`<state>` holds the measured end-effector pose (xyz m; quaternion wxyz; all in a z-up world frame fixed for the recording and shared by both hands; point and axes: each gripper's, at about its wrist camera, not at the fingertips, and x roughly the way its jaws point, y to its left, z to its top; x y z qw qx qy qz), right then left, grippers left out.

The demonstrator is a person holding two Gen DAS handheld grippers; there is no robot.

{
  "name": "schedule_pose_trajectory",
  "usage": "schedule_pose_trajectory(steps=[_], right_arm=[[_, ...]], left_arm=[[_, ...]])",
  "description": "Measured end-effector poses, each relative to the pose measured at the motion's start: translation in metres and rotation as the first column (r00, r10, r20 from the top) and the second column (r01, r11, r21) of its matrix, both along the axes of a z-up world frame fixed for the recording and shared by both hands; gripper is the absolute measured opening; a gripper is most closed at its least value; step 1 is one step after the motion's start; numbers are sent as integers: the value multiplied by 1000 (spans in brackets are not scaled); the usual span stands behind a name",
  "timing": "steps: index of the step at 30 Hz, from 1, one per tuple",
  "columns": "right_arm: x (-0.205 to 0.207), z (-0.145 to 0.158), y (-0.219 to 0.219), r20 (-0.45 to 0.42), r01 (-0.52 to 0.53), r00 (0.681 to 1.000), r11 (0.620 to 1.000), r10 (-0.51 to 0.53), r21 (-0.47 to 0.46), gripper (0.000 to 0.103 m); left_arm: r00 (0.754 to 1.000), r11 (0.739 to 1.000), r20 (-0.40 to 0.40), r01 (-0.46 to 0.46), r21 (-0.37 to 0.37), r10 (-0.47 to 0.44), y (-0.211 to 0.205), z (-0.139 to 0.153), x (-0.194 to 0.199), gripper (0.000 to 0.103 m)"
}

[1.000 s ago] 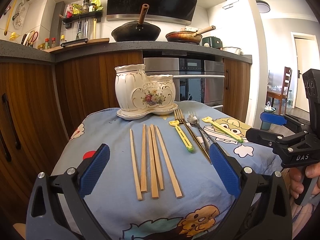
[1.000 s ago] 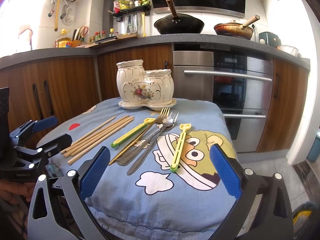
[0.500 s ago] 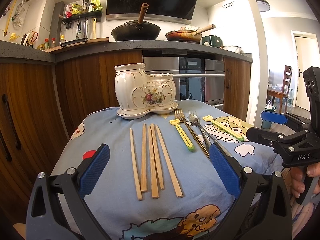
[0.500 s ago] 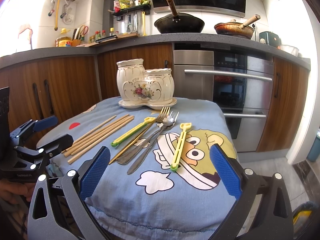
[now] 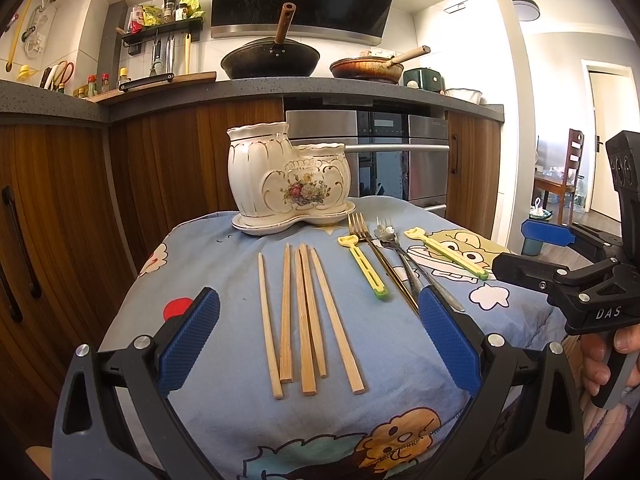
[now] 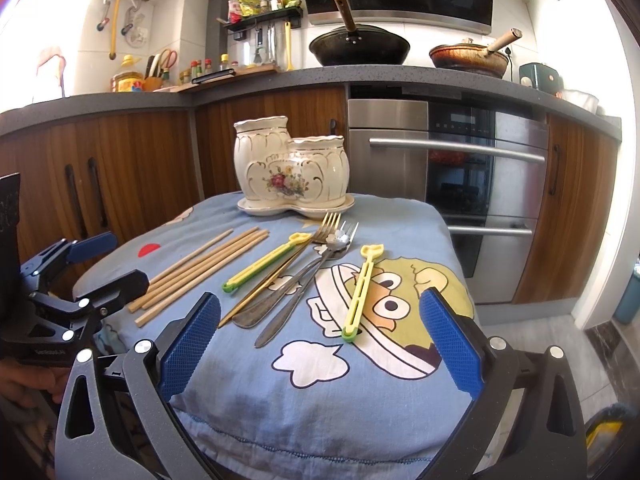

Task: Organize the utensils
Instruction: 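Grasp a wooden chopstick with the left tool while the right tool grasps a yellow plastic utensil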

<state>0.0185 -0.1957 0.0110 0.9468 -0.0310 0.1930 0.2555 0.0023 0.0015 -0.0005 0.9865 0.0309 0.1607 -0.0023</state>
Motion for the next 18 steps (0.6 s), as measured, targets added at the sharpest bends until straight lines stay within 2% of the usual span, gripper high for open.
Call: schedule_pose_trajectory(steps=[9,12,16,18], right_arm=[[2,-5,1,-20,-2,1000,1000,2,-1,99],[9,-8,0,-65,6,998,1000,-6,6,99],[24,-5,-6,-128,46,991,999,-43,22,99],[32,-3,-9,-156,64,986,998,-59,28,99]], left_arm=[[1000,1000,-20,-2,-16,2,3,-4,4,98],[999,999,-42,-6,-50,4,9,-3,8,98],[993,995,-106,-57,-83,48,25,-2,21,98],[988,993,-140,-76,-91,63,32,0,29,94]])
